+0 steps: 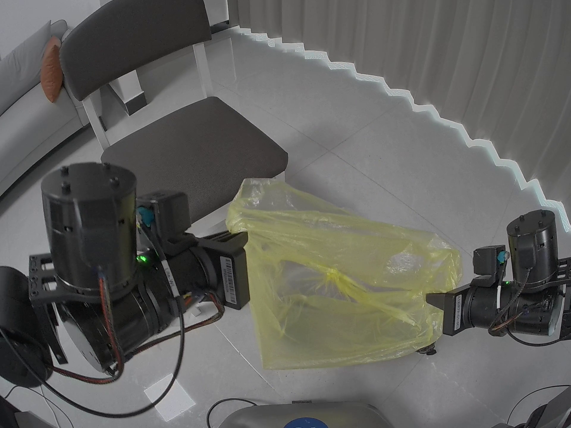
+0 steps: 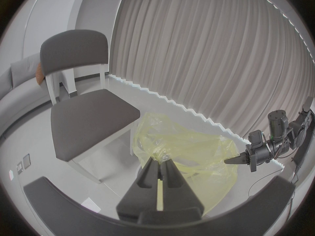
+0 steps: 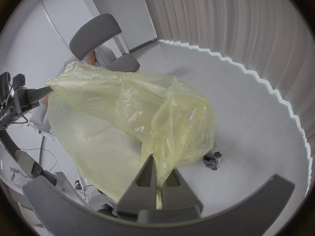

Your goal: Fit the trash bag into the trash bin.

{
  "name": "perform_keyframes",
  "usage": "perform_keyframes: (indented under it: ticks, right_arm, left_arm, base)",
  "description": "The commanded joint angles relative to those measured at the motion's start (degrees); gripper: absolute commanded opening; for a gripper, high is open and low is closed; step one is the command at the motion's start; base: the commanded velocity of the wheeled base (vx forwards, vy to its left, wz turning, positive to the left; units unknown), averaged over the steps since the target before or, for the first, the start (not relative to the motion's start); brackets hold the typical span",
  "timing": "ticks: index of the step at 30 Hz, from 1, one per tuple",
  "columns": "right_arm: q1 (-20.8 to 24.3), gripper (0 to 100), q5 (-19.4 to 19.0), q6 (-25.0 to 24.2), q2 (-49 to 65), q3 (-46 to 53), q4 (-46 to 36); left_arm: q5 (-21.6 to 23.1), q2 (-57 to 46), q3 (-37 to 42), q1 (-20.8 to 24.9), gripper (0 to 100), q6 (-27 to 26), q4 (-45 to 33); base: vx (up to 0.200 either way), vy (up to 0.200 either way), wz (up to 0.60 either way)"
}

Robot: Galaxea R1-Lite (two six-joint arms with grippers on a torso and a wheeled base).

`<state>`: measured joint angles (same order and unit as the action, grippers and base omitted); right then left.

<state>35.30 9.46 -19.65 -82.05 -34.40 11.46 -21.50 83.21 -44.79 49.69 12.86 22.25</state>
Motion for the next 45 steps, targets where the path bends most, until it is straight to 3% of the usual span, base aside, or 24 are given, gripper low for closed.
perform_keyframes:
  ticks: [1,11,24,28,38,45]
  right_arm:
    - [-1.38,0,-1.02,0.4,-2.06,0.04,-0.74]
    - [-4.28,0,-4.63,3.39,-12.16,-0.93,1.2]
    - [-5.16,0,-7.17,5.33,-22.89,-1.81,8.58]
    - [-6.83,0,-9.81,6.12,-25.35,-2.07,9.99]
    - [-8.32,0,-10.6,7.17,-31.41,-1.37,14.56]
    - [-8.23,0,-10.78,8.58,-33.87,-0.4,14.64]
  left_arm:
    - [-0.03,3.1,3.22,0.06,0,1.73,2.19]
    - [-0.03,9.78,9.63,0.32,0,6.12,12.38]
    - [0.41,14.79,9.9,0.06,0,9.11,13.88]
    - [2.17,17.16,9.81,-0.21,0,10.61,13.96]
    - [2.26,22.78,12.09,0.06,0,11.22,22.31]
    - [2.43,23.13,15.26,-0.12,0,11.66,23.1]
  base:
    - [0.0,0.0,0.0]
    - [0.0,0.0,0.0]
    - [0.0,0.0,0.0]
    - [0.0,0.0,0.0]
    - [0.0,0.0,0.0]
    - [0.0,0.0,0.0]
